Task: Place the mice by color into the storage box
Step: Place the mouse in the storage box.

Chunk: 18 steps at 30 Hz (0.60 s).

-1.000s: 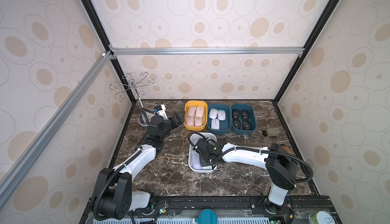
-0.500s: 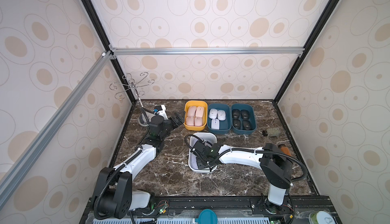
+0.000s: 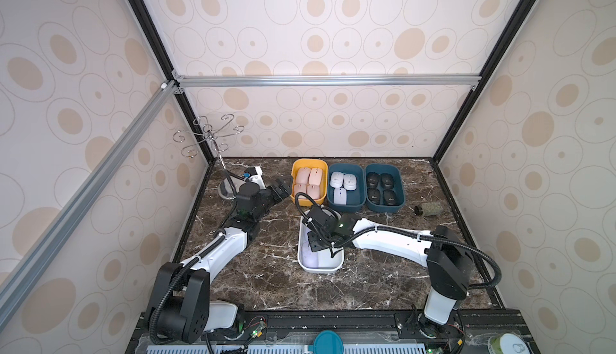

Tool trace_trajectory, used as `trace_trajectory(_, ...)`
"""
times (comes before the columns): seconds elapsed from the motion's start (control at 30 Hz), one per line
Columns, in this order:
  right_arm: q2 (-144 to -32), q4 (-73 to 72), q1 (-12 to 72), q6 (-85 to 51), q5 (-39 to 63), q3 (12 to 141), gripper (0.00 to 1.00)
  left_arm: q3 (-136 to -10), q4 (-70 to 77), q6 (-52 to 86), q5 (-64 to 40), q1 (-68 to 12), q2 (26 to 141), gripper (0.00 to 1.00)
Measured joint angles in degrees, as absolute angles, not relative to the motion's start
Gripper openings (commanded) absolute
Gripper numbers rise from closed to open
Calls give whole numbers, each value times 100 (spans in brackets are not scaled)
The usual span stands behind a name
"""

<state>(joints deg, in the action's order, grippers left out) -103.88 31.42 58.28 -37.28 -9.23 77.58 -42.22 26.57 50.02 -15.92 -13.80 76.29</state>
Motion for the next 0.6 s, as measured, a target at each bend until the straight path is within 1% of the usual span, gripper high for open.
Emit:
trace_trajectory(0.2, -10825, 3083, 5894, -3649, -727, 7782, 58, -4222, 2606, 4998, -1570, -1372, 7629, 100)
trace_trajectory(0.6, -10993, 3103, 5916, -3721, -1033, 7784, 59, -4222, 2604, 4998, -1575, -1352, 7647, 100)
